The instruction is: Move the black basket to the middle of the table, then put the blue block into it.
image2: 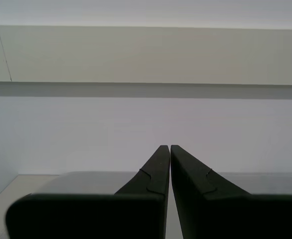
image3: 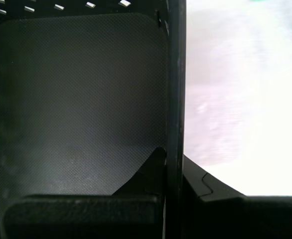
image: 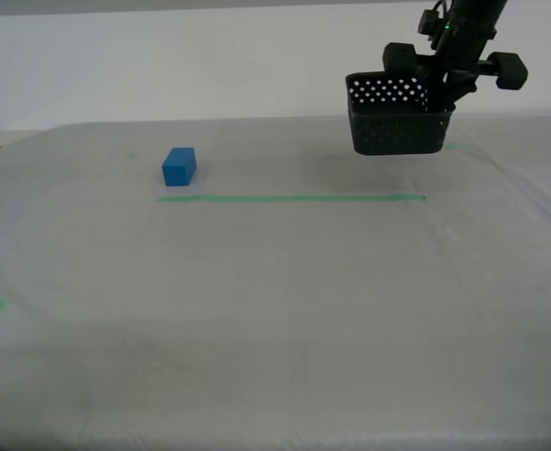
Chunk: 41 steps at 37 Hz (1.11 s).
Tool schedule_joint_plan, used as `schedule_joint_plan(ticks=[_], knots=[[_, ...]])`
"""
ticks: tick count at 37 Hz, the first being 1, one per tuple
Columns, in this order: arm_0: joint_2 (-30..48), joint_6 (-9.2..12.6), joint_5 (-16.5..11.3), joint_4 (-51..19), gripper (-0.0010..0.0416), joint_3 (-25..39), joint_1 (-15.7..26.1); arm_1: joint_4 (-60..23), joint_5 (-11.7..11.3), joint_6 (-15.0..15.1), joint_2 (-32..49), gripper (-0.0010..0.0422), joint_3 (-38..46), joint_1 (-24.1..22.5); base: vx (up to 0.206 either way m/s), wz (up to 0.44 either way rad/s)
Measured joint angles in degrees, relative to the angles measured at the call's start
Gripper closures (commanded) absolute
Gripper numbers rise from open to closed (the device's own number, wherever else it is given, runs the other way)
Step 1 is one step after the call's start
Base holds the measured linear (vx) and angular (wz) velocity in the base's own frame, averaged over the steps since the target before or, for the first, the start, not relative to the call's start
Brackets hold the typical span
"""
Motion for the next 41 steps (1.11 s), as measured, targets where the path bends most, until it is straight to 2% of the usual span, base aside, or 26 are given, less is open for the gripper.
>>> schedule_joint_plan(ticks=[5, 18, 25, 35, 41], knots=[[0.00, 1.64, 0.00, 0.79, 0.0406, 0.00, 3.58, 0.00, 0.00, 0.00, 0.00, 0.0412, 0.02, 0.00, 0.000, 0.000], [0.00, 8.13, 0.20, 2.75, 0.0406, 0.00, 12.41, 0.00, 0.00, 0.00, 0.00, 0.0412, 0.02, 0.00, 0.000, 0.000], [0.02, 10.71, 2.84, 2.71, 0.0406, -0.02, 16.70, 0.00, 0.00, 0.00, 0.00, 0.0412, 0.02, 0.00, 0.000, 0.000], [0.02, 14.12, 3.58, 3.02, 0.0406, -2.01, 20.28, 0.00, 0.00, 0.00, 0.00, 0.0412, 0.02, 0.00, 0.000, 0.000], [0.02, 14.78, 3.82, 7.13, 0.0406, -6.75, 20.74, 0.00, 0.00, 0.00, 0.00, 0.0412, 0.02, 0.00, 0.000, 0.000]])
